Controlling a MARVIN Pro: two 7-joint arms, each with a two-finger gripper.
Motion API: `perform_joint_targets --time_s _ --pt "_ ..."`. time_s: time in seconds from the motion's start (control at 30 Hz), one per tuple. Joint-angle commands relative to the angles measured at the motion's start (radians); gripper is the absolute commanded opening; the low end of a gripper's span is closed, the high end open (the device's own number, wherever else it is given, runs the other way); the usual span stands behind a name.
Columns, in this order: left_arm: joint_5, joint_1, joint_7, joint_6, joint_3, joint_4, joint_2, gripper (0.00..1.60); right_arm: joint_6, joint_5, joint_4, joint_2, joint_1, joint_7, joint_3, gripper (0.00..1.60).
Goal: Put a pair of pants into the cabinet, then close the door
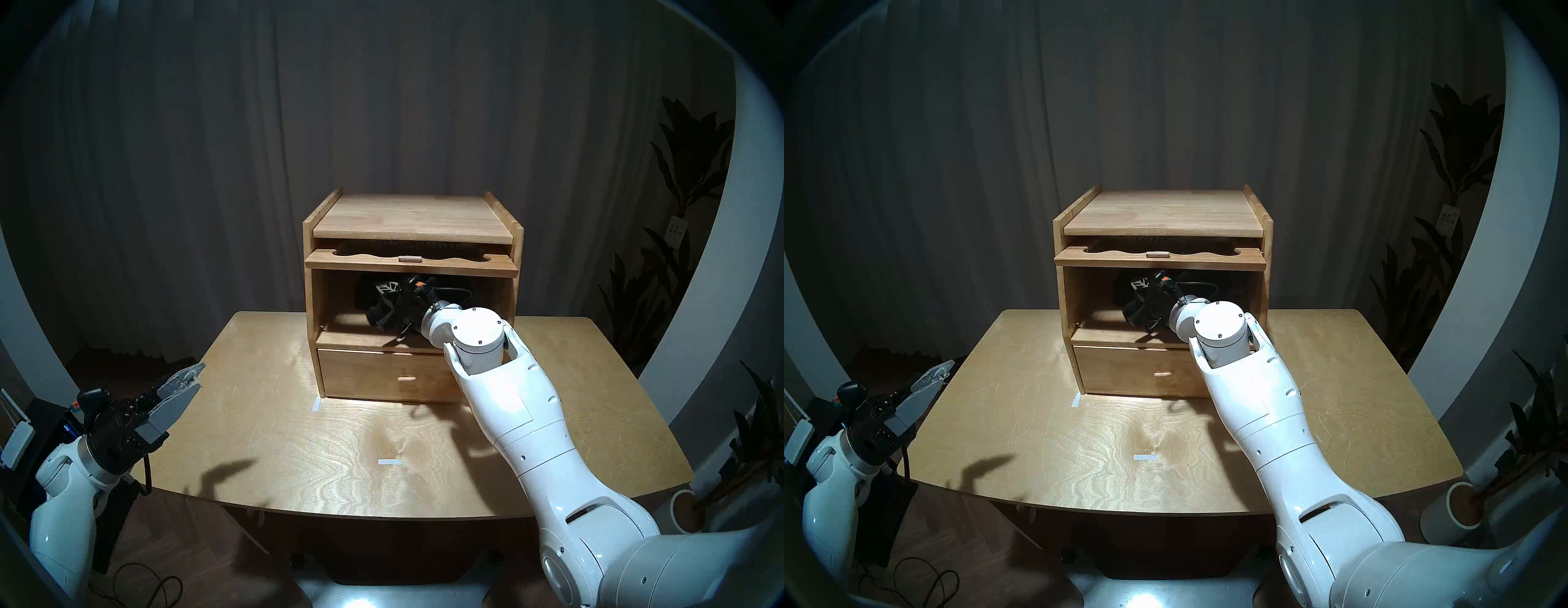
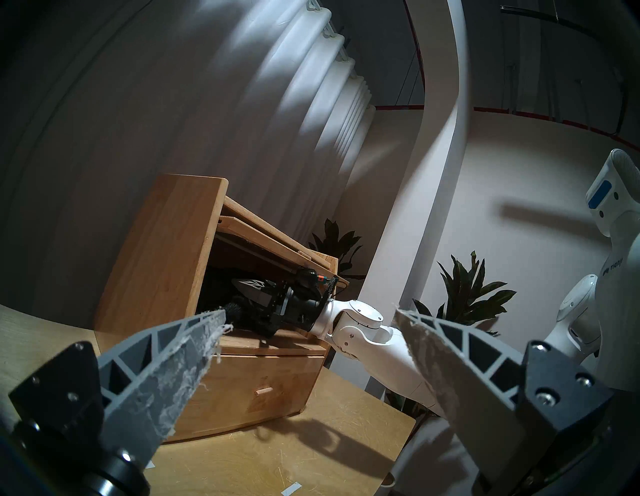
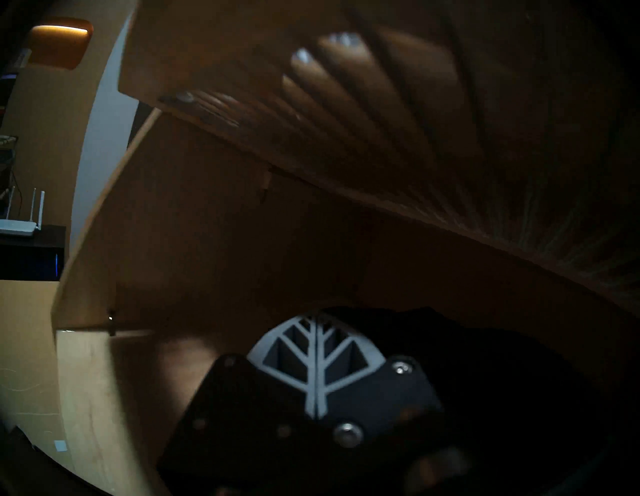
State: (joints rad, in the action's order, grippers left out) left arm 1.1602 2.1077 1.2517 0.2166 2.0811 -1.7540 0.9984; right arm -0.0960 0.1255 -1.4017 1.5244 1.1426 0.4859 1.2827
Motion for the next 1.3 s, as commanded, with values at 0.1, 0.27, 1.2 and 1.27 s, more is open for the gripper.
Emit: perform_joint_targets --time_s 0.1,0.27,1.2,1.27 --pt "0.002 -0.001 0.002 0.0 0.004 -0.009 -0.001 1.6 0.023 -0.106 -0.155 0.019 0.143 0.092 -0.016 0.0" --pt "0.002 -0.002 0.002 0.0 0.003 -0.008 -0.002 1.6 0.034 -0.159 -0.211 0.063 0.187 0.159 -0.087 0.0" --pt "0.001 -0.003 0.002 0.0 0.001 -0.004 -0.002 1.6 0.222 -0.301 -0.55 0.083 -0.049 0.025 0.033 0.0" --pt "0.001 -0.003 0.002 0.0 0.001 -0.003 -0.002 1.6 0.229 -0.293 -0.557 0.069 -0.049 0.002 0.056 0.0"
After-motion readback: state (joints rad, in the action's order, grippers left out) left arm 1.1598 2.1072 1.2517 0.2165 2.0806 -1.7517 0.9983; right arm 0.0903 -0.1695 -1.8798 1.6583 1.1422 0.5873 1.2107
